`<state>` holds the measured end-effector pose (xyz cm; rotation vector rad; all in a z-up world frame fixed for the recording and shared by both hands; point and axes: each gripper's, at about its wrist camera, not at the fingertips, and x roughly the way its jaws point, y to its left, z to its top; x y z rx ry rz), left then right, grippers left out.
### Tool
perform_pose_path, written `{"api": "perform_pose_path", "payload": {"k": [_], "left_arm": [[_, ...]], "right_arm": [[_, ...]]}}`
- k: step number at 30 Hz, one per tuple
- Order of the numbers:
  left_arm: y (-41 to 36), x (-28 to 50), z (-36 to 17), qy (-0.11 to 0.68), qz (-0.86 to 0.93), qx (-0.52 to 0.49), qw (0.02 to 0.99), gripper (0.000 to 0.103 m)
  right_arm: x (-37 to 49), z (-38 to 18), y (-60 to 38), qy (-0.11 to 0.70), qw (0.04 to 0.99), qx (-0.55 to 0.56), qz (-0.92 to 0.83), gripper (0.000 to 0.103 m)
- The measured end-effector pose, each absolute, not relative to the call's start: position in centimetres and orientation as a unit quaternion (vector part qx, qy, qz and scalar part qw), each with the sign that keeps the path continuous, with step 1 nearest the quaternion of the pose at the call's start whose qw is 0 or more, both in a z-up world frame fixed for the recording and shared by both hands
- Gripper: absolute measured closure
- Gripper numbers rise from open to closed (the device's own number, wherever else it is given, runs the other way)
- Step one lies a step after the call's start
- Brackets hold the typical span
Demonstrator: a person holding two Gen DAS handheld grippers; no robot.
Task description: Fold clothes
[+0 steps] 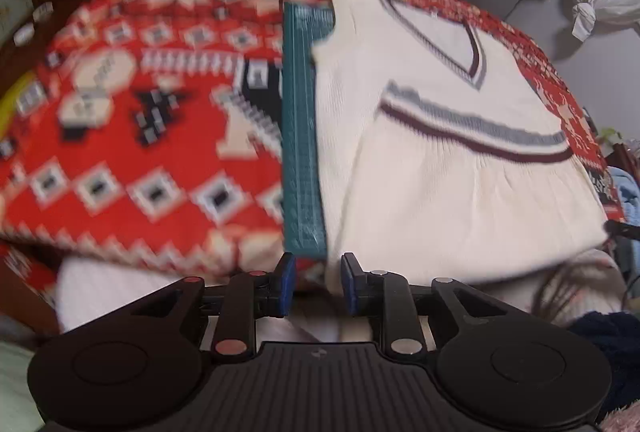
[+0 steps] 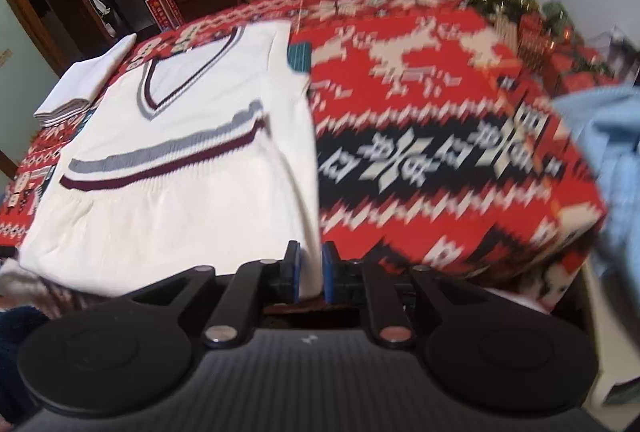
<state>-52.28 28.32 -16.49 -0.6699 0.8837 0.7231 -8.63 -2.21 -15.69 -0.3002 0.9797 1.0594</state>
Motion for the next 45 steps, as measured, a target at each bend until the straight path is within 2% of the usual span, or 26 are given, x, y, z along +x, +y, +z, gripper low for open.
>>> {"api": "perform_pose_path", "payload": {"k": [8,12,19,21,27,28,29,31,39,45], "left_arm": [[30.4,-48.4,-13.8,0.364,0.320,-0.248,0.839,0.074],[31.5,-44.8,-15.1,0.360,0.303,-0.231,0.852,0.070],[32.7,-41.9,-17.9,0.358,0.289,-0.220,0.860,0.070],[32.9,-41.7,-18.5,0.362,0.286,-0.223,0.859,0.076],[32.5,-41.3,-18.9,0.375,0.277,-0.204,0.861,0.075],[32.3,-41.2,-19.0,0.377,0.276,-0.198,0.862,0.079],[32.1,-41.1,-19.0,0.378,0.274,-0.195,0.862,0.089],[31.7,-40.9,-18.8,0.379,0.282,-0.181,0.862,0.094],[29.9,-42.6,-15.4,0.337,0.319,-0.156,0.872,0.095],[32.1,-42.0,-18.4,0.354,0.337,-0.180,0.854,0.095]], "right_arm": [[-7.8,-14.0,1.6,0.393,0.755,-0.118,0.511,0.088],[-8.3,-14.7,4.5,0.375,0.755,-0.118,0.524,0.081],[-8.2,-16.9,7.8,0.369,0.758,-0.120,0.524,0.080],[-8.0,-17.5,8.3,0.370,0.758,-0.118,0.524,0.080],[-7.8,-18.7,9.0,0.378,0.757,-0.114,0.521,0.082],[-7.9,-18.9,9.0,0.376,0.758,-0.117,0.520,0.084],[-8.0,-19.0,9.1,0.375,0.759,-0.119,0.519,0.096],[-8.4,-18.9,9.1,0.366,0.763,-0.125,0.518,0.096],[-9.0,-16.1,8.2,0.332,0.777,-0.110,0.523,0.097],[-8.0,-17.0,9.5,0.348,0.781,-0.100,0.509,0.097]]}}
